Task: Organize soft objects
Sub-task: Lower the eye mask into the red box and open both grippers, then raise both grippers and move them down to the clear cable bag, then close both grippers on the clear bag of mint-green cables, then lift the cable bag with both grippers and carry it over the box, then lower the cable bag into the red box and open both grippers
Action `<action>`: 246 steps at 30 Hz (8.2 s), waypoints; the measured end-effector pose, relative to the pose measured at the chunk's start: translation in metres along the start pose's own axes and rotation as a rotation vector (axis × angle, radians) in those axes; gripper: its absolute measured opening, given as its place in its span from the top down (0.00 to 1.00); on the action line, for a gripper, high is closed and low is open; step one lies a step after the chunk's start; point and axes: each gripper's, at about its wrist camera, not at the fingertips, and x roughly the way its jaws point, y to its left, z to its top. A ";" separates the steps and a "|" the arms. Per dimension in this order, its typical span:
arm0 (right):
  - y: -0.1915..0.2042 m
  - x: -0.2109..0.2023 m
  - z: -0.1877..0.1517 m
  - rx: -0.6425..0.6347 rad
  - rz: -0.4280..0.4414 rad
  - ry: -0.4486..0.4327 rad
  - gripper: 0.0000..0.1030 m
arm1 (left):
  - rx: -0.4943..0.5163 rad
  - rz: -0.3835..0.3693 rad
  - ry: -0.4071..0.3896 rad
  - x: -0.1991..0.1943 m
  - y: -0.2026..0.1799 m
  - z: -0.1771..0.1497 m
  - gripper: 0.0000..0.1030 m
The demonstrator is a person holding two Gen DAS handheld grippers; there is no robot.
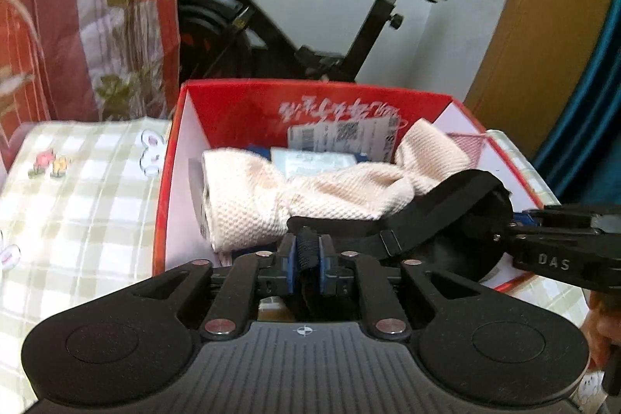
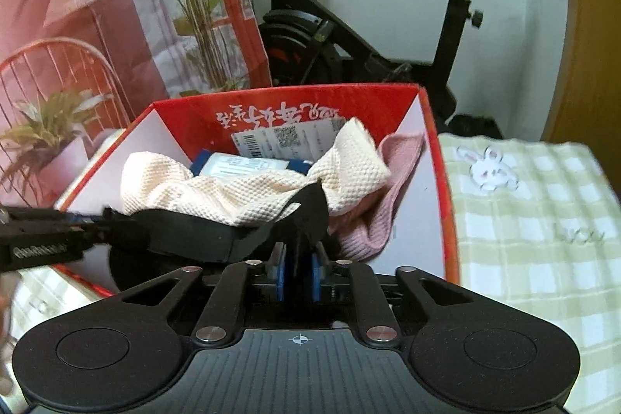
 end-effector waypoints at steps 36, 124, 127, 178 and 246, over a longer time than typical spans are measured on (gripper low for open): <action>0.016 -0.111 -0.035 -0.022 -0.034 -0.192 0.00 | 0.001 0.047 -0.205 -0.110 -0.015 -0.035 0.00; 0.029 -0.043 -0.176 0.040 0.156 -0.020 0.47 | 0.028 -0.054 0.068 0.004 -0.022 -0.116 0.52; 0.028 -0.046 -0.177 0.054 0.160 -0.020 0.48 | 0.014 -0.088 0.081 0.004 -0.024 -0.117 0.52; 0.016 -0.065 -0.186 0.123 0.200 -0.017 0.68 | -0.150 -0.249 0.107 -0.018 -0.025 -0.168 0.68; -0.001 0.051 0.011 -0.025 0.102 0.147 0.80 | 0.010 -0.129 0.163 0.050 -0.007 0.009 0.68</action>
